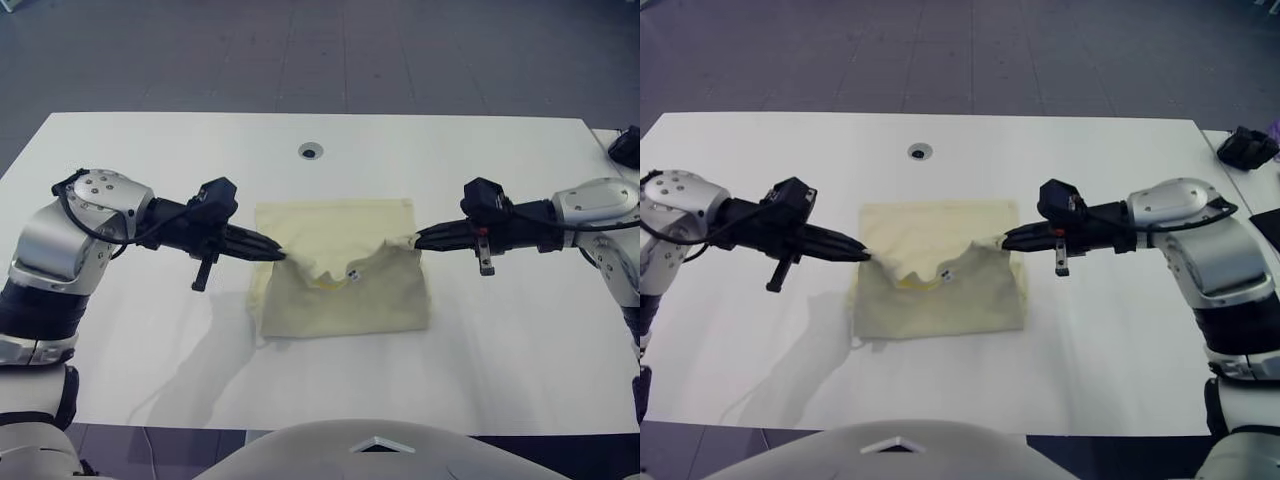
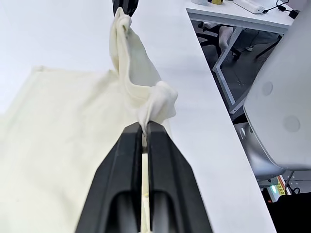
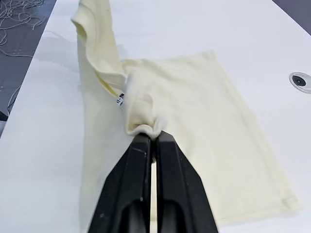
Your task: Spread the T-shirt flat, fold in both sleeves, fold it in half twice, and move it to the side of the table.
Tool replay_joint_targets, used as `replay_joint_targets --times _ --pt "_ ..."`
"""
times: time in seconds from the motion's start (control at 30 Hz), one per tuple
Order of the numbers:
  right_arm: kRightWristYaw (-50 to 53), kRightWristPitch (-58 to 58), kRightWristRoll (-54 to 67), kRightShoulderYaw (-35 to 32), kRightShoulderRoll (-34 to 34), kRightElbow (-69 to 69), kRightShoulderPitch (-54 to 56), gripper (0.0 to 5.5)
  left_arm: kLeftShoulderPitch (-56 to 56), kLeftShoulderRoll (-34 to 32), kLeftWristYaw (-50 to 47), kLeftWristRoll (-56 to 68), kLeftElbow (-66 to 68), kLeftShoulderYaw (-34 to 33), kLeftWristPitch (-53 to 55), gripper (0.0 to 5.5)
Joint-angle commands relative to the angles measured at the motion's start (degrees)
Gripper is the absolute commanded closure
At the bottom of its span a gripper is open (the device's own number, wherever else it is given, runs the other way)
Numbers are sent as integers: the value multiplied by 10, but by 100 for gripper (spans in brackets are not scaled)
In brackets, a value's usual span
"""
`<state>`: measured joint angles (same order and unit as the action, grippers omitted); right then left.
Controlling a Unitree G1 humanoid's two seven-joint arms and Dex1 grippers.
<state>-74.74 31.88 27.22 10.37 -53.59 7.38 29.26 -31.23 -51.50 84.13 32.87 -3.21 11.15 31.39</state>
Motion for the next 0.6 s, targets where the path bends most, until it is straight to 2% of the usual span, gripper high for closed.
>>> replay_joint_targets --times 0.03,0.27,0.6 --pt "-24 -29 -34 21 27 -71 60 547 -55 25 14 -44 76 12 -35 550" --pt "-35 -107 -113 57 117 -279 154 547 -129 107 -16 -125 238 25 -107 550" --pt "39 -230 -181 20 224 -584 261 547 -189 174 -51 -199 434 16 -188 550"
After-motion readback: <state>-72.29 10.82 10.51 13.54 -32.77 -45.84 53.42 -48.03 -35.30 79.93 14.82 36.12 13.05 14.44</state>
